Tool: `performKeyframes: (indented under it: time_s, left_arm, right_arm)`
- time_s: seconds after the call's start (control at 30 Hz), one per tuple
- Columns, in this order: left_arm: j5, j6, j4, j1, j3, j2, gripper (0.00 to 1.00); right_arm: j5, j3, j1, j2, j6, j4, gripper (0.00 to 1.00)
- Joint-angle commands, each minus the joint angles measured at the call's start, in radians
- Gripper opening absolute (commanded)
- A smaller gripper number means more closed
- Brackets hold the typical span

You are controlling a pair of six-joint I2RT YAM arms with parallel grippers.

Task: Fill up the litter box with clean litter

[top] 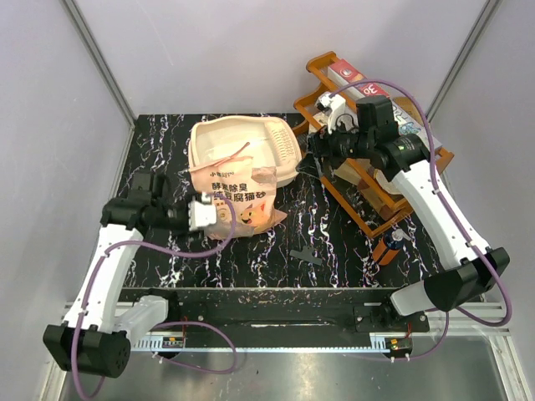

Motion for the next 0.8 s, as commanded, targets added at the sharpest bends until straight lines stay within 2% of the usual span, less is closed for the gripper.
performKeyframes:
  time_s: [0.0, 0.03, 0.1, 0.13, 0.3, 0.4, 0.53, 0.77]
  left_arm:
    - [0.297, -0.634, 0.166, -0.036, 0.209, 0.036, 0.18]
    - [0.308, -0.726, 0.276, -0.056, 0.252, 0.063, 0.18]
    - [0.322, -0.946, 0.377, -0.076, 0.284, 0.091, 0.18]
    - [0.325, -1.004, 0.471, -0.082, 0.306, 0.113, 0.18]
    - [0.282, -1.243, 0.654, -0.127, 0.333, 0.176, 0.18]
    - [0.274, -1.319, 0.723, -0.151, 0.346, 0.217, 0.17]
    - [0.273, -1.394, 0.833, -0.178, 0.349, 0.248, 0.18]
    - [0.284, -1.451, 0.878, -0.214, 0.363, 0.277, 0.18]
  right_arm:
    - [-0.226, 0.105, -0.007, -0.017, 0.009, 0.03, 0.91]
    - [-0.263, 0.111, -0.007, -0.02, 0.013, 0.057, 0.92]
    - [-0.341, 0.097, -0.007, -0.037, 0.056, 0.118, 0.93]
    - [-0.354, 0.085, -0.007, -0.045, 0.08, 0.201, 0.94]
    - [-0.42, 0.07, -0.006, -0.017, 0.197, 0.365, 0.96]
    - [-0.464, 0.077, -0.004, 0.007, 0.255, 0.446, 0.96]
    - [-0.472, 0.087, 0.017, 0.03, 0.28, 0.471, 0.96]
    - [-0.434, 0.083, 0.071, 0.063, 0.269, 0.479, 0.95]
